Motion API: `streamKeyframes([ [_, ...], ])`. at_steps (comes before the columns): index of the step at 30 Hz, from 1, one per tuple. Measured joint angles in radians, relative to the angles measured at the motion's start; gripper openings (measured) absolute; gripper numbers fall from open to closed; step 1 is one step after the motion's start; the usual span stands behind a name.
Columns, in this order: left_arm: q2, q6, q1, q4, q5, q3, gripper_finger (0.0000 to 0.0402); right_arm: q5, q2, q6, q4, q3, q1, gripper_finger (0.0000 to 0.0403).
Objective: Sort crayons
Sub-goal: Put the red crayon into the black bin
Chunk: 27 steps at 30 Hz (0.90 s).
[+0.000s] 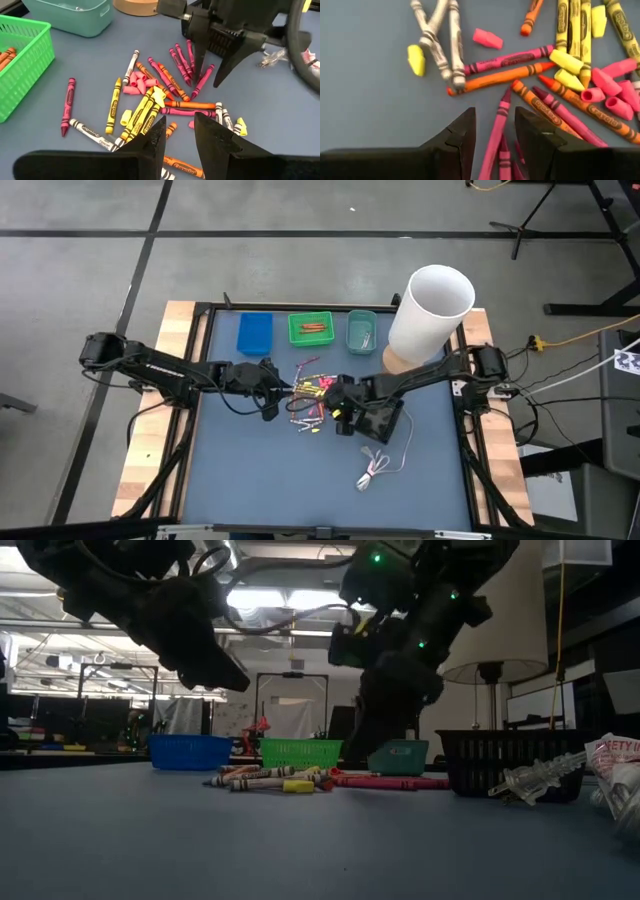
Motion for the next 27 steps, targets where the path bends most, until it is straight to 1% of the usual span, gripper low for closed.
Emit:
streamKeyframes([
  [5,0.0,-0.001,0.0,-0.001,0.0,0.0,0.0086,0.009,0.032,-0.001,0.003,0.001,0.0,0.0136],
  [9,0.0,-0.001,0.0,0.0,0.0,0.0,0.0086,0.057,0.043,-0.001,0.004,0.0,0.0,0.0136],
  [14,0.0,-0.001,0.0,0.0,0.001,0.0,0.0086,0.061,0.043,-0.001,0.004,0.0,0.0,0.0136],
  [19,0.0,-0.002,0.0,0.0,0.001,0.0,0.0086,0.008,0.05,-0.001,0.004,0.001,0.0,0.0136],
  [27,0.0,-0.002,0.0,-0.001,0.002,0.0,0.0086,-0.026,0.077,0.0,0.009,0.005,0.0,0.0136],
])
